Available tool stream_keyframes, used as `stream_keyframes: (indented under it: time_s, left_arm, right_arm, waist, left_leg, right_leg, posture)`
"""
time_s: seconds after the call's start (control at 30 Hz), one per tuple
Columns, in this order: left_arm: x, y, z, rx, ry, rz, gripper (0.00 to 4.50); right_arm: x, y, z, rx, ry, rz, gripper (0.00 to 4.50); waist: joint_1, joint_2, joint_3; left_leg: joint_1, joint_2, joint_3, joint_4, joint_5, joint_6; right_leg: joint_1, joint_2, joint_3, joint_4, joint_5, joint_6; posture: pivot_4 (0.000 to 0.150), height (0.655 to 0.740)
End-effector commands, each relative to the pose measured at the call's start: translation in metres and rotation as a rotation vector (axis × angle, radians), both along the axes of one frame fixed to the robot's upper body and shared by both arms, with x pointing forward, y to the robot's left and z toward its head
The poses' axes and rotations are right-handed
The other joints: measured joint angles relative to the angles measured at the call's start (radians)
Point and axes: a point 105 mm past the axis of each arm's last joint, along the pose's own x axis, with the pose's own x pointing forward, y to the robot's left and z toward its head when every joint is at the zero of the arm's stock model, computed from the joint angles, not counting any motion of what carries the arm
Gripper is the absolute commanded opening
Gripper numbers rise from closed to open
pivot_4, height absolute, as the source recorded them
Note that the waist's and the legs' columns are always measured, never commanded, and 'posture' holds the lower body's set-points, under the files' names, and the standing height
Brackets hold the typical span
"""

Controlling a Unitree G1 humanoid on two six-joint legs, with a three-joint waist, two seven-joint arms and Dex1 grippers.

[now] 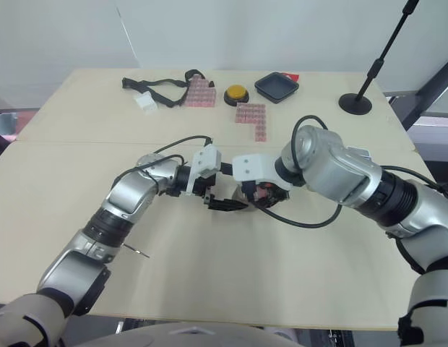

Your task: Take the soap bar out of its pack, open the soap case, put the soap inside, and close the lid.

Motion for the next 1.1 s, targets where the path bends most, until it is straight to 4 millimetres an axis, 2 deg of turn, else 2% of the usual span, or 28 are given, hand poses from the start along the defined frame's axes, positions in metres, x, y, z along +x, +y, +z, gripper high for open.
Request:
stream_keyframes:
  time_s: [0.03,1.0,1.1]
  left_arm:
    - [-0.0004,-0.0005,0.0032,-0.017,-0.038,0.004,4.5]
    - [0.0001,-0.008,-0.0034,-0.02,-0.07,0.003,4.5]
    - [-0.0005,-0.0086,-0.0044,-0.015,-0.071,-0.003,3.7]
  right_arm:
    - [0.004,0.0017,0.0096,0.001,-0.049,0.013,2.13]
    - [0.0068,0.0028,0.0065,0.002,-0.065,-0.006,2.13]
    - [0.0067,0.0032,0.0066,0.002,-0.064,-0.006,2.13]
  waist:
    - [-0.002,0.0,0.0]
    - [-0.004,0.0,0.0]
    - [-0.004,0.0,0.0]
  left_leg:
    - [0.0,0.0,0.0,0.0,0.0,0.0]
    - [0.0,0.0,0.0,0.003,0.0,0.001]
    - [0.0,0.0,0.0,0.003,0.0,0.001]
  right_leg:
    - [0.0,0.0,0.0,0.0,0.0,0.0]
    - [0.0,0.0,0.001,0.002,0.0,0.0]
    - [0.0,0.0,0.001,0.003,0.0,0.0]
  posture:
    - [0.15,0.74]
    - [0.15,0.74]
    - [0.15,0.74]
